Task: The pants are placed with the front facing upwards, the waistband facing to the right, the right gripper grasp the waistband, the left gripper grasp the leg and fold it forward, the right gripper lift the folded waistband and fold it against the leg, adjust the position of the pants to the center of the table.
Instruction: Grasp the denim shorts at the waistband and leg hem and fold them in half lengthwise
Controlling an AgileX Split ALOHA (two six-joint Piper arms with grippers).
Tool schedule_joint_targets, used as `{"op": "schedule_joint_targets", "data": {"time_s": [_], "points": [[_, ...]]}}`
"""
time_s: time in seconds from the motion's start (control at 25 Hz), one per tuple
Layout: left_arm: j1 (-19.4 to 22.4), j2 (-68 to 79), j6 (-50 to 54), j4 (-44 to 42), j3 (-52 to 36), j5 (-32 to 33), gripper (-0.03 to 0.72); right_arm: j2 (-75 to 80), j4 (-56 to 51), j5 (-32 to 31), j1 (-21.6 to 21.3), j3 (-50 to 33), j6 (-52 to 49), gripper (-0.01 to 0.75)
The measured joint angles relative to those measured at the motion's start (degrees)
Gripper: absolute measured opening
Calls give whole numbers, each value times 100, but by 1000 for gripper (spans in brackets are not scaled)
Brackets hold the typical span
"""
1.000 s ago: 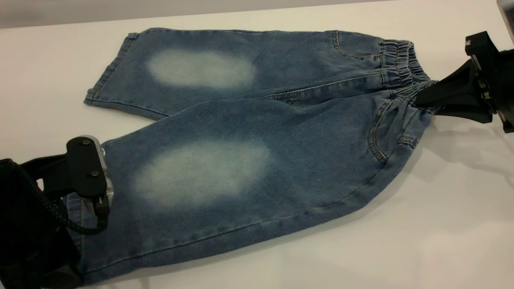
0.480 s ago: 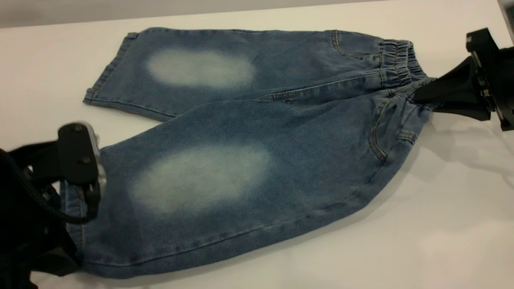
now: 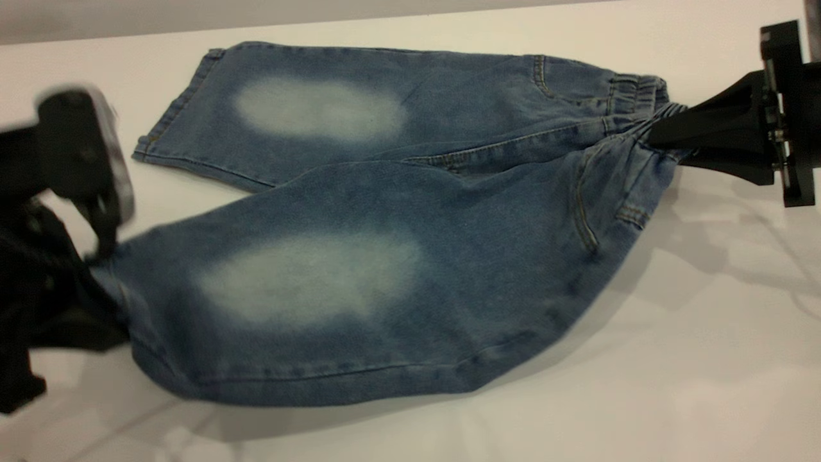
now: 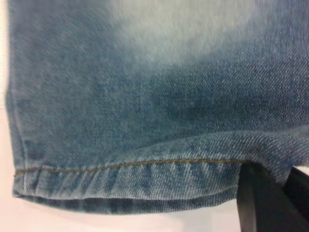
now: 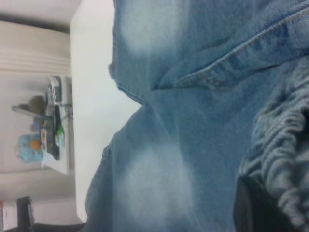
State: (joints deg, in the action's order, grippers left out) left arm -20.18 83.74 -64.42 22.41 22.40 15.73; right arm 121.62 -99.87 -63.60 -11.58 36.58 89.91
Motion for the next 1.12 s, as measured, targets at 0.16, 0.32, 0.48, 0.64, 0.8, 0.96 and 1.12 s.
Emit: {"op": "schedule_joint_targets", "data": {"time_s": [0.16, 0.32, 0.48, 0.64, 0.8, 0.96, 1.12], "points": [[0, -533, 530, -531, 0, 265, 68, -460, -13, 206, 0, -565, 0, 48], [0, -1067, 1284, -1205, 0, 637, 68, -967, -13, 200, 0, -1137, 0, 48], [0, -1724, 2009, -1953, 0, 1067, 68, -1467, -13, 230, 0, -1672, 0, 48], [5, -2376, 2662, -2646, 0, 1120, 68, -1893, 1, 352, 0, -2005, 0, 48], [10, -2779, 3236, -3423, 0, 624, 68, -2017, -5, 311, 0, -2022, 0, 48], [92, -2656, 4047, -4338, 7, 152, 68, -2017, 3, 308, 0, -2014, 0, 48], [432, -2311, 5001, -5377, 86, -281, 68, -2012, 8, 296, 0, -1912, 0, 48]]}}
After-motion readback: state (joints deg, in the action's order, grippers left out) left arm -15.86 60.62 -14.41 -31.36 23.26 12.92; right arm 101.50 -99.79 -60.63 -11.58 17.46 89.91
